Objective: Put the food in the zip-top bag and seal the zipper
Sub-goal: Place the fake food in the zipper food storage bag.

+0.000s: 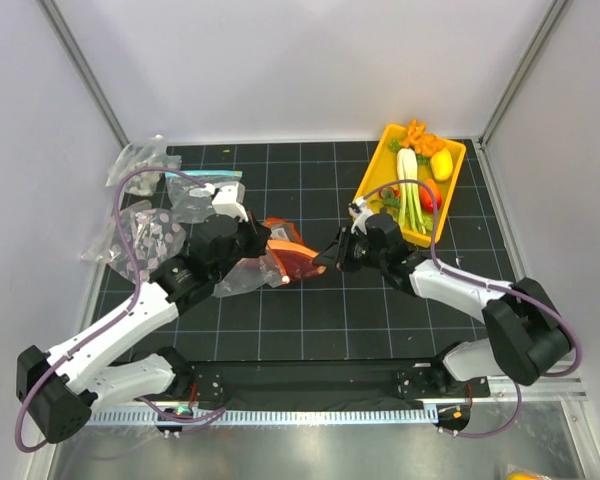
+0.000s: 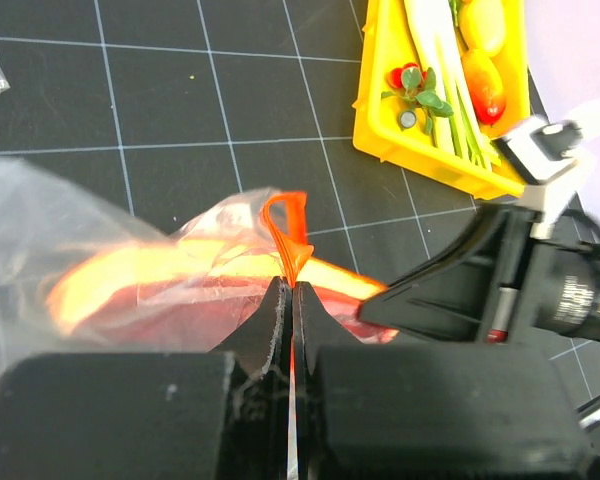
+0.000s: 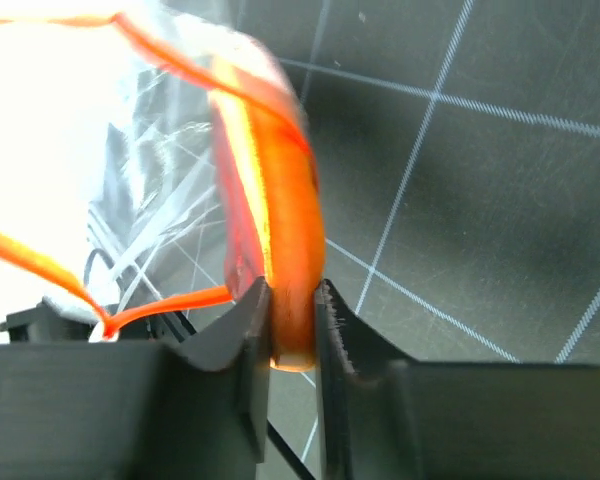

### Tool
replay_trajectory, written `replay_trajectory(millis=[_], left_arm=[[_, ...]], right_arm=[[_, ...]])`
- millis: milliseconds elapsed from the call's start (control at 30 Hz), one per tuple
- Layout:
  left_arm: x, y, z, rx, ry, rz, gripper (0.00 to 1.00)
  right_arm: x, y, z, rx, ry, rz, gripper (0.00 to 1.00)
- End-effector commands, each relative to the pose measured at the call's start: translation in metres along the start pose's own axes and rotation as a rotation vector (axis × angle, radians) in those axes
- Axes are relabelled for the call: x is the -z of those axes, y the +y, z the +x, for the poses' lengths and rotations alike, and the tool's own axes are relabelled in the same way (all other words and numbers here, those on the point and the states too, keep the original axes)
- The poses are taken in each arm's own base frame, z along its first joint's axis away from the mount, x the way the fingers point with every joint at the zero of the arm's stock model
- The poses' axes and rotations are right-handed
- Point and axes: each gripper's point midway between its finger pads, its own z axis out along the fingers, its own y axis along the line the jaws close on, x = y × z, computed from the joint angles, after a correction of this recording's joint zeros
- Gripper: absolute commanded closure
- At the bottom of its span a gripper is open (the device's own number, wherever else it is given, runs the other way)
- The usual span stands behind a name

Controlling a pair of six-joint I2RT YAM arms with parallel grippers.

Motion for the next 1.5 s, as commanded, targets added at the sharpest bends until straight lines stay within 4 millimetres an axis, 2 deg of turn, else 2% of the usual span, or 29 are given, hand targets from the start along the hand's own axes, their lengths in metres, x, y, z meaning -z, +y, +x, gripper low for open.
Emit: replay_trajectory(millis=[0, 133, 433, 667, 733, 867, 1033, 1167, 1333, 1467], left_arm=[[0.000, -0.003, -0.014, 0.011, -0.050, 0.005, 1.00], [-0.003, -0.004, -0.011, 0.009, -0.038, 0.009, 1.00], [-0.023, -0.018, 0.017, 0.011, 0.065, 0.071, 1.00], [-0.039, -0.027, 0.039, 0.012, 0.149, 0.108, 1.00], [-0.041, -0.033, 0.044, 0.012, 0.174, 0.139, 1.00], [-0.037, -0.054, 0.045, 0.003, 0.191, 0.233, 1.00], [-0.022, -0.084, 0.051, -0.021, 0.216, 0.387, 1.00], [-0.012, -0.107, 0.048, -0.010, 0.224, 0.520, 1.00], [0.003, -0.117, 0.040, -0.014, 0.186, 0.597, 1.00], [0.006, -0.114, 0.039, -0.052, 0.170, 0.583, 1.00]], right_arm=[[0.015, 0.023, -0.023, 0.062, -0.104, -0.051, 0.83], [0.018, 0.029, -0.023, 0.076, -0.100, -0.073, 0.98], [0.025, 0.041, -0.026, 0.115, -0.120, -0.131, 0.99], [0.045, 0.067, -0.035, 0.157, -0.203, -0.243, 0.99], [0.047, 0.067, -0.034, 0.161, -0.211, -0.242, 0.99], [0.049, 0.067, -0.036, 0.165, -0.224, -0.240, 0.99], [0.046, 0.068, -0.035, 0.155, -0.216, -0.257, 0.99], [0.046, 0.066, -0.034, 0.162, -0.216, -0.247, 0.99], [0.044, 0.066, -0.034, 0.160, -0.206, -0.250, 0.99], [0.043, 0.073, -0.031, 0.161, -0.184, -0.290, 0.99]])
